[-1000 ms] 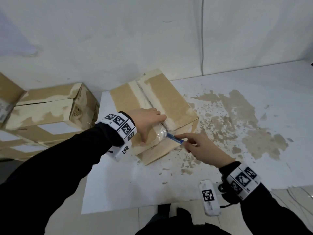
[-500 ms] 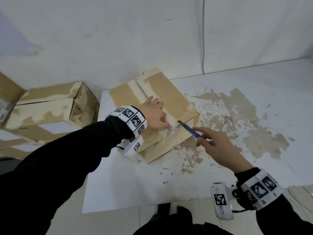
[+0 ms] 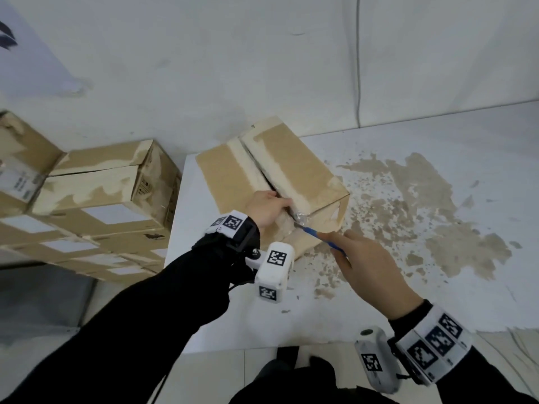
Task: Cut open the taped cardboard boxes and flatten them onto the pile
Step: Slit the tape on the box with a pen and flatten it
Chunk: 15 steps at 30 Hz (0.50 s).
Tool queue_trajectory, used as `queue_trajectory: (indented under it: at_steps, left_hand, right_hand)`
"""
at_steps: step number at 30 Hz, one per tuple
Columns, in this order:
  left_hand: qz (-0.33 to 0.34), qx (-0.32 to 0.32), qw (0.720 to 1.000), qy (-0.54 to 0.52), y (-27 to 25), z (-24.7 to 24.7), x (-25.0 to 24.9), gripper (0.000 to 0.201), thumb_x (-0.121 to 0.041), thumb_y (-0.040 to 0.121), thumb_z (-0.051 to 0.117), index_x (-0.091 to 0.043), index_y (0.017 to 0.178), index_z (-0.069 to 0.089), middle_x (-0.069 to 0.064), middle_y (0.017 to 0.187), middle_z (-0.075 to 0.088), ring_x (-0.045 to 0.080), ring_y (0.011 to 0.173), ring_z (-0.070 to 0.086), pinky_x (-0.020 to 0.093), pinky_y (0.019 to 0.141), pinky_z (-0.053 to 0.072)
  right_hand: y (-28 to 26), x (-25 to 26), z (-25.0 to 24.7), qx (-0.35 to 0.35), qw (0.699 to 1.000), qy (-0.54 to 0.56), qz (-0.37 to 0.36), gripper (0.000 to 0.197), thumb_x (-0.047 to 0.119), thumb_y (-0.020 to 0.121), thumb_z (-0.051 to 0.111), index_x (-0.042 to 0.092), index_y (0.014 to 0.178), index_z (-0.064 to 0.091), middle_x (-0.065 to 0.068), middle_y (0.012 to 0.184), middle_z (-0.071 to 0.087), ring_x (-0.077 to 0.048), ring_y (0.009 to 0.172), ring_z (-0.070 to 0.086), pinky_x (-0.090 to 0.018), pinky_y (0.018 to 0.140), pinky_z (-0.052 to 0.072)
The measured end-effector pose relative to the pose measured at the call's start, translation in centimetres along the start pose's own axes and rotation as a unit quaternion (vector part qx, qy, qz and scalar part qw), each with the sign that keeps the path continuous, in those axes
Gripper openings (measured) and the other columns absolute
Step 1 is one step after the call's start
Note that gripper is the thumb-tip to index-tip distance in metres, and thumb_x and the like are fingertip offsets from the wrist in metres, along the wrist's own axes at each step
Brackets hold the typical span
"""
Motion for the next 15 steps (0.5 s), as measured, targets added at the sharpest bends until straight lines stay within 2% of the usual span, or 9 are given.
queue_trajectory:
  at_steps: [1,3,5,6,9,12,13,15]
  left_hand:
    - [-0.007,-0.017,1.000,-0.005,0.3,0.0,0.3,0.018,-0.024,0.086,0.068,-0.010,0.096,0.066,0.006,0.092,0.065,0.020,0.088,0.059,0.026,0.078,0.044]
    - [-0.026,-0.035,0.999,-0.012,0.9,0.0,0.9,0.029,-0.031,0.084,0.071,-0.004,0.092,0.069,0.010,0.088,0.067,0.023,0.081,0.060,0.029,0.071,0.045]
    - [-0.034,-0.040,0.999,-0.013,1.2,0.1,1.0,0.026,-0.031,0.081,0.073,-0.005,0.079,0.069,0.011,0.079,0.065,0.024,0.071,0.057,0.028,0.062,0.042]
    - [-0.030,-0.046,0.998,-0.009,1.5,0.2,1.1,0.024,-0.030,0.080,0.074,-0.009,0.072,0.067,0.010,0.077,0.066,0.023,0.069,0.057,0.027,0.061,0.042]
    - [-0.023,-0.062,0.998,-0.007,1.7,0.1,1.4,0.021,-0.027,0.080,0.075,-0.017,0.064,0.066,0.003,0.073,0.067,0.020,0.071,0.060,0.026,0.066,0.044]
    - [-0.015,-0.062,0.998,-0.019,1.6,0.1,1.4,0.023,-0.025,0.080,0.075,-0.020,0.060,0.065,0.001,0.069,0.065,0.021,0.074,0.060,0.031,0.073,0.049]
    - [-0.014,-0.062,0.998,-0.025,1.7,0.2,1.5,0.024,-0.024,0.079,0.075,-0.020,0.058,0.064,0.002,0.068,0.065,0.022,0.074,0.060,0.033,0.074,0.050]
    - [-0.014,-0.065,0.997,-0.035,1.7,0.2,1.6,0.026,-0.024,0.078,0.075,-0.020,0.055,0.062,0.003,0.066,0.064,0.024,0.073,0.059,0.034,0.075,0.050]
  right_hand:
    - [-0.1,0.0,-0.6,-0.014,1.000,-0.016,0.005,0.034,0.005,0.087,0.062,0.019,0.118,0.064,0.001,0.062,0.042,-0.013,0.042,0.032,-0.023,0.038,0.021]
    - [-0.1,0.1,-1.1,-0.023,0.999,-0.038,0.010,0.033,0.003,0.082,0.067,0.017,0.112,0.068,0.003,0.058,0.038,-0.008,0.041,0.022,-0.017,0.038,0.011]
    - [0.2,0.3,-0.9,-0.015,0.999,-0.049,0.003,0.034,0.001,0.079,0.070,0.016,0.110,0.069,0.003,0.058,0.037,-0.007,0.041,0.019,-0.017,0.040,0.008]
    - [0.4,0.4,-0.9,-0.008,0.998,-0.060,0.001,0.036,-0.001,0.078,0.071,0.016,0.110,0.069,0.002,0.057,0.038,-0.009,0.040,0.022,-0.017,0.039,0.007]
    - [0.8,0.2,0.1,0.027,0.996,-0.086,0.017,0.044,-0.006,0.071,0.075,0.018,0.108,0.069,0.000,0.057,0.044,-0.015,0.037,0.032,-0.019,0.037,0.010]
    - [1.7,1.1,-0.1,0.010,0.993,-0.118,0.025,0.048,-0.009,0.062,0.077,0.016,0.102,0.071,0.002,0.058,0.036,-0.008,0.038,0.015,-0.019,0.040,0.002]
    - [2.0,1.7,-0.1,0.021,0.991,-0.127,0.031,0.048,-0.010,0.066,0.073,0.015,0.107,0.069,0.001,0.062,0.033,-0.007,0.042,0.011,-0.020,0.042,0.002]
    - [2.2,1.7,0.4,0.022,0.988,-0.146,0.035,0.048,-0.009,0.079,0.060,0.014,0.121,0.059,-0.001,0.073,0.034,-0.007,0.049,0.014,-0.023,0.044,0.007]
Point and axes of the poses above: each hand's wrist, its own y-axis towards the middle knuckle, its own z-axis out of the palm, x = y × z, the point moved 10 cm from there along y, towards the middle knuckle
